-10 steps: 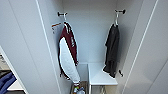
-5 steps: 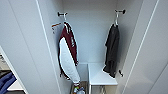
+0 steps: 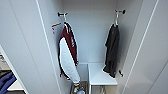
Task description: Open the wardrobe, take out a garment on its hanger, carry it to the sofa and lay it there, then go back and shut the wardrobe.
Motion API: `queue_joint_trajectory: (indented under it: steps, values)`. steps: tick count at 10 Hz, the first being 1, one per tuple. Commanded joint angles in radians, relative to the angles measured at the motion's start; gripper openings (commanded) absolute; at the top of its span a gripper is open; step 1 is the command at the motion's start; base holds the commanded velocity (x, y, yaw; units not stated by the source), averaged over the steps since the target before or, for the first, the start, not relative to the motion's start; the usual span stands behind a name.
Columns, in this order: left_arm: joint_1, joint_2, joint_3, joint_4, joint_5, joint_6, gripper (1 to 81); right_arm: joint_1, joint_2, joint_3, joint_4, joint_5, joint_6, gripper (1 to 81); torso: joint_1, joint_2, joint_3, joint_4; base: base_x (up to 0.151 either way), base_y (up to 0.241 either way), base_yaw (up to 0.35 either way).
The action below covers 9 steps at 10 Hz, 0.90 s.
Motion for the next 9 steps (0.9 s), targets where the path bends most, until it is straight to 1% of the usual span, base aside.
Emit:
queue_joint_trajectory:
  steps: [1, 2, 3, 4, 7, 9]
  values:
    - [-0.032, 0.015, 0.005, -0.365, -0.001, 0.34, 81.1, 0.029, 0.002, -0.008, -0.319, -0.007, 0.273, 81.1, 0.0, 0.0, 0.0, 0.0, 0.0, 0.0, 0.0]
    - [-0.036, 0.01, 0.005, -0.381, 0.013, 0.358, 81.1, 0.029, 0.003, -0.003, -0.407, -0.008, 0.337, 81.1, 0.0, 0.0, 0.0, 0.0, 0.0, 0.0, 0.0]
    - [-0.043, -0.001, 0.022, -0.371, 0.037, 0.361, 81.1, 0.029, -0.003, 0.0, -0.42, -0.008, 0.344, 81.1, 0.0, 0.0, 0.0, 0.0, 0.0, 0.0, 0.0]
    - [-0.047, -0.013, 0.045, -0.368, 0.039, 0.363, 81.1, 0.031, 0.0, 0.014, -0.42, -0.01, 0.344, 81.1, 0.0, 0.0, 0.0, 0.0, 0.0, 0.0, 0.0]
    - [-0.063, -0.025, 0.037, -0.361, 0.044, 0.366, 81.1, 0.023, 0.006, 0.012, -0.417, -0.025, 0.344, 81.1, 0.0, 0.0, 0.001, 0.0, 0.0, 0.0, 0.0]
    - [-0.064, -0.016, 0.039, -0.347, 0.045, 0.367, 81.1, 0.023, 0.009, 0.019, -0.417, -0.025, 0.344, 81.1, 0.0, 0.0, 0.001, 0.0, 0.0, 0.0, 0.0]
